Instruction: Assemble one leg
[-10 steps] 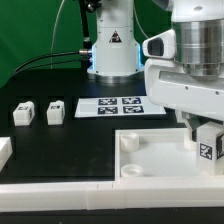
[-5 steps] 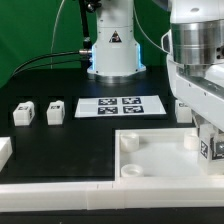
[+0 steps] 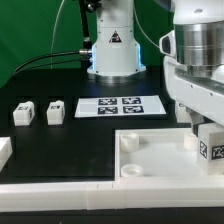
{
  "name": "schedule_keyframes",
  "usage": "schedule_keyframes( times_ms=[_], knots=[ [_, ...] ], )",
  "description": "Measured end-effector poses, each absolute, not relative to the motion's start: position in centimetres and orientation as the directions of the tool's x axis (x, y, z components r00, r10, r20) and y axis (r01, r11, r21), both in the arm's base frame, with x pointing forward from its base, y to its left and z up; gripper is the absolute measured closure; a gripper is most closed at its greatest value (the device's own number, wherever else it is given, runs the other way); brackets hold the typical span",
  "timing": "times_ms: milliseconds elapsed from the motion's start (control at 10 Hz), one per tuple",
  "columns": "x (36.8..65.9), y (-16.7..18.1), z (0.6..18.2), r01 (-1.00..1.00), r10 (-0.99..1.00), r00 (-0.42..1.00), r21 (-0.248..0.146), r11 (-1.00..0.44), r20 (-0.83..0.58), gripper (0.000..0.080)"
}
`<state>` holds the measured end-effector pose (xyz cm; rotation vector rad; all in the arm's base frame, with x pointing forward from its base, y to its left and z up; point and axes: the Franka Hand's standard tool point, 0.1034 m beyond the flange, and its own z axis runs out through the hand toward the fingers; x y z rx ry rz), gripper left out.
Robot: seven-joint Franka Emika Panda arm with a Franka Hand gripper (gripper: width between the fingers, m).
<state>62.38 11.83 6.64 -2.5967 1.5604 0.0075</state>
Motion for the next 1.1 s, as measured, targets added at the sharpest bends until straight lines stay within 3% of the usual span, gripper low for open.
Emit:
schedule_keyframes(
  times_ms=[400, 600, 900, 1100],
  knots=[
    [62.55, 12.04, 6.78, -0.537, -0.540, 0.842, -0.098, -0.838, 0.005, 0.0151],
    [62.79, 12.10, 7.03, -0.260, -0.263, 0.964, -0.062, -0.964, 0.043, 0.0151],
    [63.11, 11.73, 7.13, 0.047, 0.045, 0.998, -0.034, -0.998, 0.053, 0.0151],
    [63.14, 11.58, 7.12, 0.137, 0.135, 0.989, -0.028, -0.990, 0.057, 0.0151]
  ],
)
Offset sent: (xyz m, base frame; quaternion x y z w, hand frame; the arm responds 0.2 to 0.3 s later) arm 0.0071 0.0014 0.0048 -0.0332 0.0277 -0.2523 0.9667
